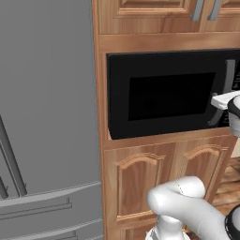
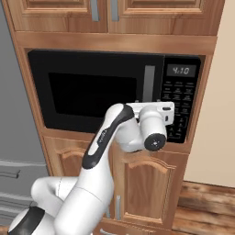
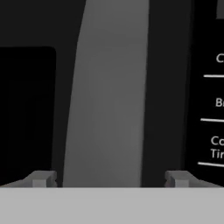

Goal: Open the microwave door.

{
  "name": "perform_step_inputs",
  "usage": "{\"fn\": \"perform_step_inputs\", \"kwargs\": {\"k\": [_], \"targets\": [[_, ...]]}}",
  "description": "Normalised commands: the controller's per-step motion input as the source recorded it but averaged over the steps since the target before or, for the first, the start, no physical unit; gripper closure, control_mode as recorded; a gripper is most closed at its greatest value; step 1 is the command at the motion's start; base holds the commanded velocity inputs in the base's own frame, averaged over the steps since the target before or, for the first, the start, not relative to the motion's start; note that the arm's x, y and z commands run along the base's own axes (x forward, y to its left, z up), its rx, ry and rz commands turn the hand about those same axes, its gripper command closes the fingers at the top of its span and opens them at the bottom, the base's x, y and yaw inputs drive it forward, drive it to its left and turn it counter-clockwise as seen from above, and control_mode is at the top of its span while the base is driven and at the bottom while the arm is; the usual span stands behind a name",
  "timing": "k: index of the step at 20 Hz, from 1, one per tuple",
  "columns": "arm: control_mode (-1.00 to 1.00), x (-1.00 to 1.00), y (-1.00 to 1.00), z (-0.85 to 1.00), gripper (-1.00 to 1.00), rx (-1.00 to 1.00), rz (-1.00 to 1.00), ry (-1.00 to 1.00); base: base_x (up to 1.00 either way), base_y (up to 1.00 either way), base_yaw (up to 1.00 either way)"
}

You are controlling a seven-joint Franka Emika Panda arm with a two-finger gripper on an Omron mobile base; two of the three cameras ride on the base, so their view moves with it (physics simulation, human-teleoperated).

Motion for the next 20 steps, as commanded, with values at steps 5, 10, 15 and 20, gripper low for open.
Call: {"fn": "perform_step_inputs", "kwargs": {"k": [5,10,15,20], "targets": [[-1.00,0.63,-0.01,-0.06,1.00,0.01,0.03,0.00,0.00,0.00,0.00],[-1.00,-0.35,-0.12,0.00,1.00,0.00,0.03,0.03,0.00,0.00,0.00],[-1.00,-1.00,-0.46,0.00,1.00,0.00,0.13,0.03,0.00,0.00,0.00],[-1.00,-1.00,-0.54,0.00,1.00,0.00,0.19,0.00,0.00,0.00,0.00]]}}
